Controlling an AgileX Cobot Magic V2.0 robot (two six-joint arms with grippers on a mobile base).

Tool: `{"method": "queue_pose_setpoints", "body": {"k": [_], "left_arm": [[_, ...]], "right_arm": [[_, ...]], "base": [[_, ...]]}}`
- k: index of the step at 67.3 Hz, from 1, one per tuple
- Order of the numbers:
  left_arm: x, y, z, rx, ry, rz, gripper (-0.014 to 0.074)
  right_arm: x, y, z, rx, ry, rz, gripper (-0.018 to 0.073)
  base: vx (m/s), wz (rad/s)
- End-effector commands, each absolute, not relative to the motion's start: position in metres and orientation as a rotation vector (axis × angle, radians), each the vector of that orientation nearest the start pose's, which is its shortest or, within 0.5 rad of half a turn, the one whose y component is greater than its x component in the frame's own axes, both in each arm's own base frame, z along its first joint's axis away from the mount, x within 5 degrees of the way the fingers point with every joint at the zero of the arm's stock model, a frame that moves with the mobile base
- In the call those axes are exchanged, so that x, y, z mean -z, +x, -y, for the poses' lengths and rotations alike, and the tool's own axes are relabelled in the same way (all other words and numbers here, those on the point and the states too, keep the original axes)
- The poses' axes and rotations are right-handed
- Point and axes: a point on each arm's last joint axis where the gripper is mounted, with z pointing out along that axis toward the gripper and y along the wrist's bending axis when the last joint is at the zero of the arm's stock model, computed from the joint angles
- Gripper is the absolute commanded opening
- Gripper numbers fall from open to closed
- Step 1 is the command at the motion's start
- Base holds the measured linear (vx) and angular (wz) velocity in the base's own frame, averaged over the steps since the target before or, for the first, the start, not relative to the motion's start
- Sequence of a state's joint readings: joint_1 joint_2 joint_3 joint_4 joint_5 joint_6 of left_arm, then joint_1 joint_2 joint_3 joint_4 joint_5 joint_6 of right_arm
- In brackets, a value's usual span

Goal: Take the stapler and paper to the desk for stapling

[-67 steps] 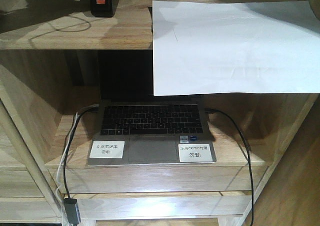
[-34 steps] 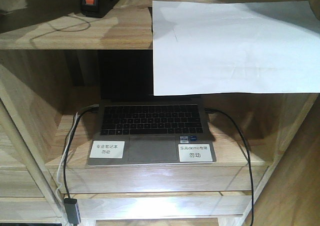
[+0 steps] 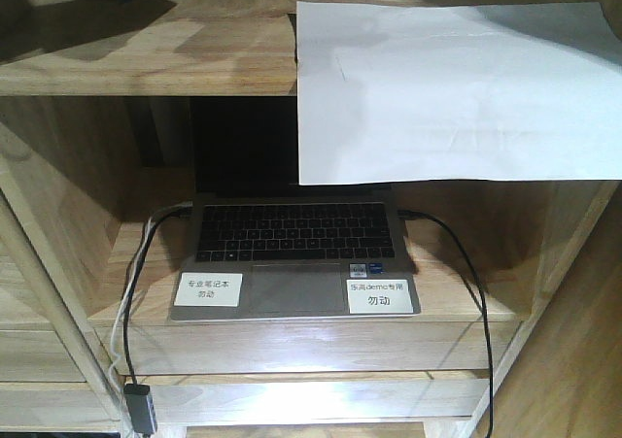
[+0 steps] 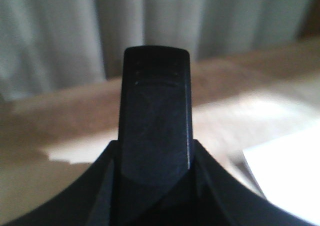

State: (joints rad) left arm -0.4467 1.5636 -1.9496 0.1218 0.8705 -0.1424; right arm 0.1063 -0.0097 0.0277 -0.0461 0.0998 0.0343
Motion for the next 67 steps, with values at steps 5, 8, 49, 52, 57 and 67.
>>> {"method": "queue_pose_setpoints", "body": {"k": [5,8,49,52,57,67], "left_arm": [[-0.529,0.253,0.113,0.300,0.292,-1.700,-0.0008],[-0.525,0.242,0.109,0.303,0.293,-1.694,-0.0008],[-0.436,0.114,0.053,0.337,0.342,-1.695,-0.0008],[-0.428,0.108,0.050,0.342,0.341,-1.701,-0.0008],[-0.412,0.096,0.045,0.360,0.336,-1.710,-0.0008],[-0.382,0.077,0.036,0.366,0.333,-1.706,-0.0008]], "right_arm": [[-0.194,0.057,-0.006,-0.064,-0.100,-1.541,-0.0009],[-0.194,0.057,-0.006,-0.064,-0.100,-1.541,-0.0009],[-0.194,0.057,-0.006,-0.064,-0.100,-1.541,-0.0009],[-0.194,0.057,-0.006,-0.064,-0.100,-1.541,-0.0009],[-0.194,0.057,-0.006,-0.064,-0.100,-1.541,-0.0009],[-0.194,0.057,-0.006,-0.064,-0.100,-1.541,-0.0009]], "base": [[0.00,0.00],[0.00,0.00],[0.00,0.00],[0.00,0.00],[0.00,0.00],[0.00,0.00]]}}
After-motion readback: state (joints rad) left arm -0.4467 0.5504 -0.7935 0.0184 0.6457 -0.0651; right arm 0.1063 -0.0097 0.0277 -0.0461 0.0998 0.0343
